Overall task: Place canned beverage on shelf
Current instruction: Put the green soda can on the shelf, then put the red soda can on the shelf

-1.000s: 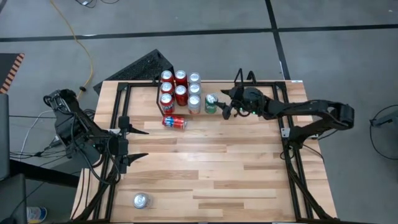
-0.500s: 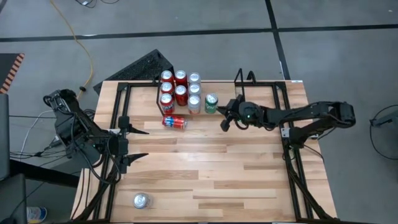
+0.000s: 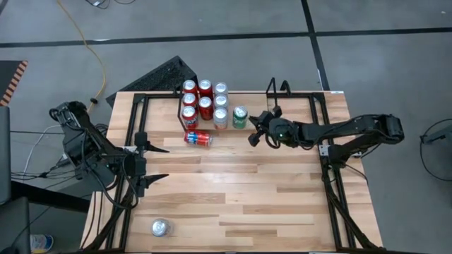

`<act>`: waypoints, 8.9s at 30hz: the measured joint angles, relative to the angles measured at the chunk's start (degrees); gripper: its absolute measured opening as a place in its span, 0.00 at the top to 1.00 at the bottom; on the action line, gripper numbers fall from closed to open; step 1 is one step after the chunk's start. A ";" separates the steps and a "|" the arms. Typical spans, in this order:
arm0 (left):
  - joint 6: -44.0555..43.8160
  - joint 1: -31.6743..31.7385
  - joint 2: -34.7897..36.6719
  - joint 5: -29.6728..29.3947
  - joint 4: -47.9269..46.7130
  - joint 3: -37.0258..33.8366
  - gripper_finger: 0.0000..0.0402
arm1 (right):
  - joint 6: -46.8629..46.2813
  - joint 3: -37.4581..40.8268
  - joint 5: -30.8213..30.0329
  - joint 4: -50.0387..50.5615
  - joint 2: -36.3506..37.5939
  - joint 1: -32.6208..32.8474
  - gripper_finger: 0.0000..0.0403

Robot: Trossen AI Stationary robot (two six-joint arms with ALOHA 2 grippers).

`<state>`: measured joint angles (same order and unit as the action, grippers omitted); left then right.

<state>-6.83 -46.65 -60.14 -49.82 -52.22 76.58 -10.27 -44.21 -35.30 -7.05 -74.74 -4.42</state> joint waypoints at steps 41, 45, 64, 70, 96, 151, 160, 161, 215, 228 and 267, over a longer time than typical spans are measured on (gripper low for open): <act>-1.95 0.00 0.02 2.05 -1.37 0.02 0.20 | 1.38 -18.59 2.46 27.57 -19.09 -1.47 1.00; -1.97 0.00 0.02 2.05 -1.39 0.02 0.20 | 4.22 -18.59 2.68 25.90 -19.10 -1.42 1.00; -2.65 0.00 0.02 2.84 -1.54 0.02 0.20 | 2.78 -18.59 -0.30 32.68 -18.65 -2.61 1.00; -2.75 0.00 0.02 2.82 -1.52 0.02 0.20 | 2.76 -18.59 -0.67 32.59 -18.67 -5.18 1.00; -3.35 0.00 0.02 2.82 -1.56 0.02 0.20 | 7.14 -18.59 3.72 28.55 -18.69 -5.43 1.00; 14.69 30.59 -10.09 25.82 9.32 -10.44 0.20 | 4.57 -28.17 -0.67 37.39 -6.10 25.14 0.37; 9.30 31.82 -3.51 26.85 19.10 -24.05 0.20 | -0.51 -28.17 -0.65 41.40 -6.10 25.32 0.37; 8.42 31.76 -2.89 27.59 20.03 -25.01 0.20 | -0.96 -28.17 -0.65 40.96 -6.16 25.10 0.37; -12.90 26.56 9.57 26.53 7.57 -27.41 0.20 | 15.04 -58.59 15.36 25.67 -52.07 4.52 0.32; -12.33 26.58 9.55 26.49 7.46 -27.41 0.20 | 15.95 -58.38 14.74 25.39 -55.18 3.03 0.20; -11.87 26.58 9.53 25.19 7.55 -27.41 0.20 | 13.17 -58.50 10.91 23.53 -59.35 3.46 0.25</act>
<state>-18.70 -20.08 -50.61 -24.64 -44.67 49.17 2.91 -102.72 -24.38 16.48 -134.08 -0.96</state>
